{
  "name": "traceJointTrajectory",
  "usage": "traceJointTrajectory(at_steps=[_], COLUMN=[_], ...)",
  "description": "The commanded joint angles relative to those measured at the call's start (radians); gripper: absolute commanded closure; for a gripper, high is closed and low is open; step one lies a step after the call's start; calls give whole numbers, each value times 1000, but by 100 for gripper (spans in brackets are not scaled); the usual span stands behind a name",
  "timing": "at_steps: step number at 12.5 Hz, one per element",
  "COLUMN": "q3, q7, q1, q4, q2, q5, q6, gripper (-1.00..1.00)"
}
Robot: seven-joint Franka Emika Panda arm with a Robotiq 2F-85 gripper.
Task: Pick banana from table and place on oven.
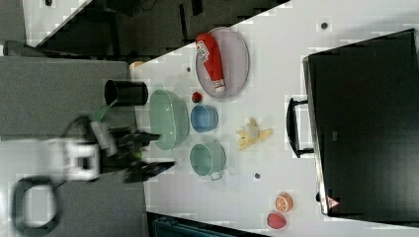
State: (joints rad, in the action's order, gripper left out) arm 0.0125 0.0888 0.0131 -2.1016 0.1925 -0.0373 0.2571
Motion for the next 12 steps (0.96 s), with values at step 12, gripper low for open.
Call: traceJointTrajectory(at_steps=[12], q3=[-12], q7=[21], q1=[3], q4=[-297], q2=[-402], q5=[30], q6=[700], gripper=[-100])
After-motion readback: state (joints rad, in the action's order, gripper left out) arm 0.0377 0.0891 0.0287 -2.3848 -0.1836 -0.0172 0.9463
